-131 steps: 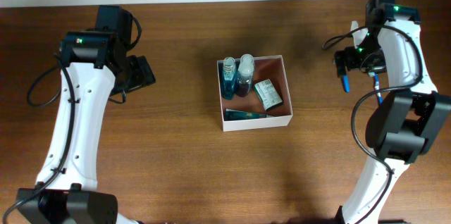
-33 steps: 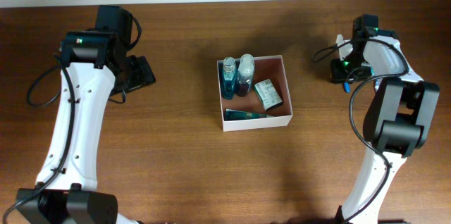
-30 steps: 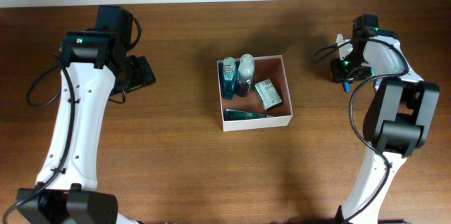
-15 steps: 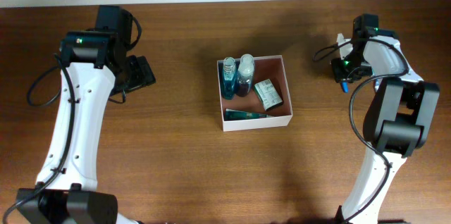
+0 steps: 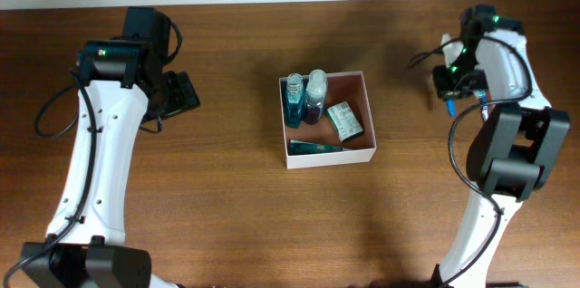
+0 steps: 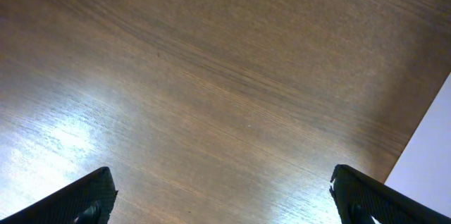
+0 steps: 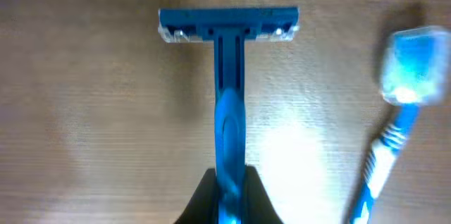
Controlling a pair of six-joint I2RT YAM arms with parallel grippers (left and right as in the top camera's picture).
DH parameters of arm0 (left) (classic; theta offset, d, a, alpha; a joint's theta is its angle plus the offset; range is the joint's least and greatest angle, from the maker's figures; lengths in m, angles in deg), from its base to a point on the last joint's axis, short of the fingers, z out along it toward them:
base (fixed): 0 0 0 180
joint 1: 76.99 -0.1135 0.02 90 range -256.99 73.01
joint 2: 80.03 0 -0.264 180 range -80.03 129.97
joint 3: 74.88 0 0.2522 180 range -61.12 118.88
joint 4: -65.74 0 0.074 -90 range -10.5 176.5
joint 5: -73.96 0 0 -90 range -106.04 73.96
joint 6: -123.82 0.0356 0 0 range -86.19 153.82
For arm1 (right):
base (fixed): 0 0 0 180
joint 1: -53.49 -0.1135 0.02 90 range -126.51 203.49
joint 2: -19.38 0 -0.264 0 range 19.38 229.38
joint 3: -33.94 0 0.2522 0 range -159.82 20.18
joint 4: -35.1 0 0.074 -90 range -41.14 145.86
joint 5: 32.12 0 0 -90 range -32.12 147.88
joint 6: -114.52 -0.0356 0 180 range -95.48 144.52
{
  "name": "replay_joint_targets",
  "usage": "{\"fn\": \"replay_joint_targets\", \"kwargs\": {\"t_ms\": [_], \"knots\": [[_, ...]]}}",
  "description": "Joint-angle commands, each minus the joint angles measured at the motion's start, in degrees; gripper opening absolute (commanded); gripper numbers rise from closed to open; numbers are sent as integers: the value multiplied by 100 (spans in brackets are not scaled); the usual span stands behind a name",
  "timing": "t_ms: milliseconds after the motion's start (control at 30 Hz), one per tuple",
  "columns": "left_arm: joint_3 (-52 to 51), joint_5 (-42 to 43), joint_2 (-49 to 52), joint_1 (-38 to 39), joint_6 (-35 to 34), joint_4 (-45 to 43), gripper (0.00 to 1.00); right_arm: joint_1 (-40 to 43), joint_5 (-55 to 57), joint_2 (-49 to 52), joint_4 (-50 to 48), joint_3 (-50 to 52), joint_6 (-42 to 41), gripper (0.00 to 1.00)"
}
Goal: Pack container
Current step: 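Carry the razor left and lower it into the pink box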
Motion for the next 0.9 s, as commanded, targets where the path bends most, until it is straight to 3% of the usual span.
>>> {"fn": "replay_joint_targets", "kwargs": {"t_ms": [0, 267, 500, 667, 867], "knots": [[-24, -44, 44, -13, -52, -13, 99, -15, -203, 17, 588, -728, -597, 4], [-24, -44, 44, -13, -52, -13, 99, -129, -1429, -20, 2426, -1746, -638, 4], [-24, -44, 44, -13, -52, -13, 99, -544, -1510, -638, 2470, -1681, -1215, 4], [-24, -44, 44, -13, -52, -13, 99, -992, -1491, -1482, 2470, -1285, -1360, 4], [-24, -44, 44, -13, -52, -13, 99, -1657, -1453, -2546, 2461, -26, -1593, 4]]}}
